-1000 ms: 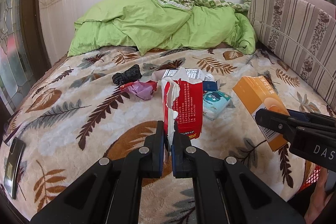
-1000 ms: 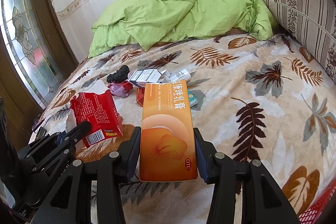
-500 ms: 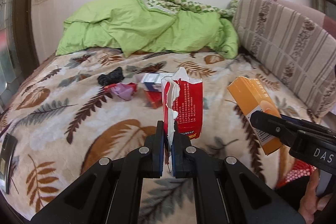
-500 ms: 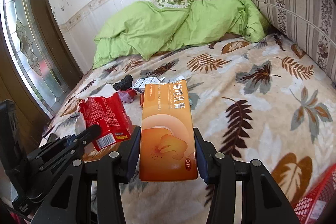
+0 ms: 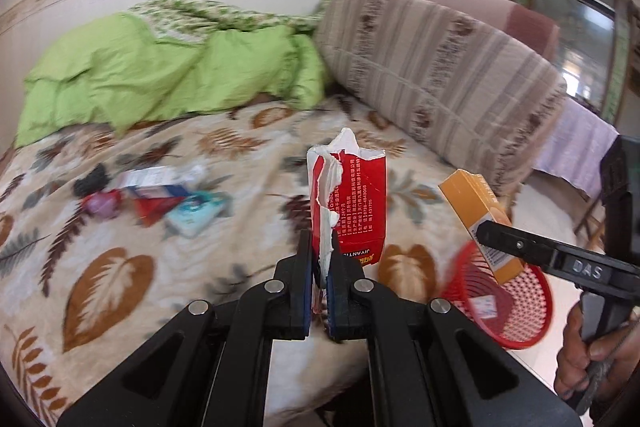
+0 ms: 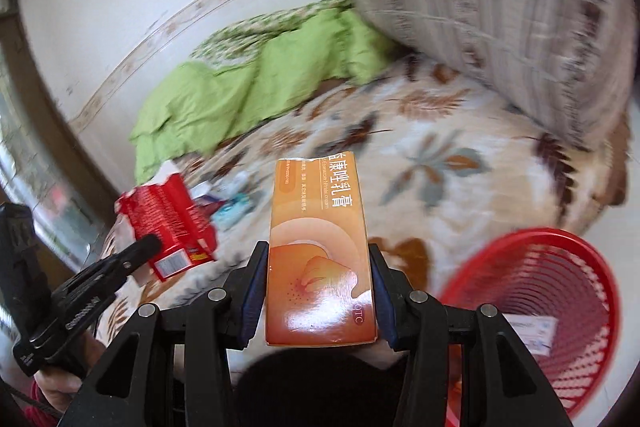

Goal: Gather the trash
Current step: 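Carry the red box and orange box toward the red basket, then open both tools to drop the boxes into the red basket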

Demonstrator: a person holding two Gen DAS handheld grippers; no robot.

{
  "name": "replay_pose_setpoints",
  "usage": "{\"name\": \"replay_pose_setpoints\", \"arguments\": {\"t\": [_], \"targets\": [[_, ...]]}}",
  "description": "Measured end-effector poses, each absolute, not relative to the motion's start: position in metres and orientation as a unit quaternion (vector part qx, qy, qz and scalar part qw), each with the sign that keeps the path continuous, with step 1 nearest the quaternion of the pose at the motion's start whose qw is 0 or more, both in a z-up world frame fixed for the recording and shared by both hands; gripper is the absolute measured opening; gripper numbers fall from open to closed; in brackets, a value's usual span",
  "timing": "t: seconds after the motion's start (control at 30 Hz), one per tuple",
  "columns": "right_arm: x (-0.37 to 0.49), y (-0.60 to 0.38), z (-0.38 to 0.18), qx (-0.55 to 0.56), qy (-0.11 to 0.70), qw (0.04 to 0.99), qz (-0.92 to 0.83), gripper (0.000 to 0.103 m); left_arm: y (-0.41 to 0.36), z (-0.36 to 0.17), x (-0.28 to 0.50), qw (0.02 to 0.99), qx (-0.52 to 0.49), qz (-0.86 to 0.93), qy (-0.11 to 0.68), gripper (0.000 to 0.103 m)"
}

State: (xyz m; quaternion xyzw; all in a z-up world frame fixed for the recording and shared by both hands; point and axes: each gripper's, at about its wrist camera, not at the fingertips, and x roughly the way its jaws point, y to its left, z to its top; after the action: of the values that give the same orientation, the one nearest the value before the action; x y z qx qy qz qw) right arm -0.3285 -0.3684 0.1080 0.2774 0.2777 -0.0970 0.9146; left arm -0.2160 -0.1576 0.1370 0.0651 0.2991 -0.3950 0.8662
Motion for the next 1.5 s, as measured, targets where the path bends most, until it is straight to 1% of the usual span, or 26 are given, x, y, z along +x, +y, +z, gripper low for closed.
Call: {"name": "replay_pose_setpoints", "arguments": {"t": [0.23,0.4,0.47,0.5,0.53,0.57,0.6,0.63,0.77,0.9,1.1,1.4,1.5], "targets": [[-0.411,-0.444,0.093,0.33,0.266,0.883,-0.202,0.05,-0.237,0.13,-0.261,0.792,0.093,-0.499,0.34,0.005],[-0.441,-0.471,0.083,0.352,0.263,0.864,-0.244,0.051,-0.289,0.114,-0.286,0.741,0.12,-0.543,0.376,0.005],[-0.442,-0.478,0.077,0.364,0.27,0.857,-0.246,0.054,-0.304,0.108,-0.294,0.727,0.133,-0.554,0.383,0.006],[-0.444,-0.482,0.075,0.368,0.273,0.855,-0.245,0.058,-0.309,0.105,-0.296,0.723,0.138,-0.554,0.39,0.009],[-0.445,-0.483,0.075,0.367,0.274,0.853,-0.25,0.061,-0.311,0.103,-0.296,0.72,0.139,-0.554,0.394,0.015],[-0.446,-0.483,0.075,0.365,0.274,0.853,-0.254,0.063,-0.311,0.103,-0.296,0.718,0.136,-0.555,0.397,0.018],[-0.445,-0.484,0.076,0.363,0.274,0.853,-0.255,0.064,-0.308,0.103,-0.294,0.72,0.134,-0.554,0.396,0.026],[-0.443,-0.484,0.078,0.362,0.272,0.855,-0.254,0.064,-0.304,0.105,-0.292,0.727,0.132,-0.548,0.392,0.033],[-0.431,-0.478,0.083,0.355,0.275,0.862,-0.234,0.067,-0.278,0.118,-0.272,0.753,0.115,-0.526,0.378,0.041],[-0.399,-0.457,0.093,0.333,0.285,0.878,-0.191,0.068,-0.243,0.129,-0.25,0.792,0.111,-0.484,0.354,0.055],[-0.334,-0.404,0.107,0.281,0.309,0.902,-0.106,0.068,-0.174,0.128,-0.206,0.843,0.094,-0.403,0.345,0.058],[-0.212,-0.312,0.123,0.185,0.338,0.923,0.013,0.069,-0.066,0.09,-0.114,0.89,0.02,-0.239,0.388,0.058],[-0.17,-0.281,0.128,0.143,0.338,0.929,0.049,0.071,-0.038,0.081,-0.086,0.907,0.003,-0.179,0.382,0.058]]}}
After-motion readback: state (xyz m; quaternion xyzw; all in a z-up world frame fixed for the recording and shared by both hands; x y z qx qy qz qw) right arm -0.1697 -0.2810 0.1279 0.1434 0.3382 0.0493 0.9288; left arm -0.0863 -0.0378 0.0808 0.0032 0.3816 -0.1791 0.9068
